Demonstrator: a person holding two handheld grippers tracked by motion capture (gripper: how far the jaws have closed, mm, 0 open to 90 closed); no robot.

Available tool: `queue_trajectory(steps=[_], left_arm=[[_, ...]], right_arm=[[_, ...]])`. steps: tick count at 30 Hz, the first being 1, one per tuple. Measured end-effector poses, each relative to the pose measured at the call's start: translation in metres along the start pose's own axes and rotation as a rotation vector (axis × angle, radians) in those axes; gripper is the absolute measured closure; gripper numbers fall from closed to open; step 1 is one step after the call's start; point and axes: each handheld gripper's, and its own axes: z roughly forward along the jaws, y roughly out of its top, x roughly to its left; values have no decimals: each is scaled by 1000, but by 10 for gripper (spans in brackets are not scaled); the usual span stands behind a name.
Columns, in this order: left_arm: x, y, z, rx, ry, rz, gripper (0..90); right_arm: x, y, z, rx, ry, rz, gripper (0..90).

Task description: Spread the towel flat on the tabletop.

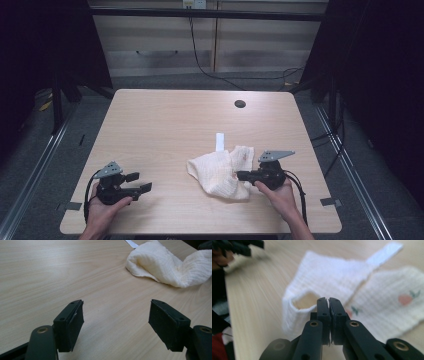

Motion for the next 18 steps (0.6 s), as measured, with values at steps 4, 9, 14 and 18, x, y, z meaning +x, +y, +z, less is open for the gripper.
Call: queue_trajectory(steps=[4,9,14,18], left_arm=[[-5,9,6,-11,-32,13,349],[-14,33,16,-35,-56,66,401],[-20,53,46,-23,-121,59,379],[-28,55,81,35,-154,59,350]], right_arm=[[-7,-12,7,59,-31,23,875],[-11,-16,22,111,-50,19,876],[-10,-16,25,107,-46,13,877],[-9,-17,25,103,-44,15,877]])
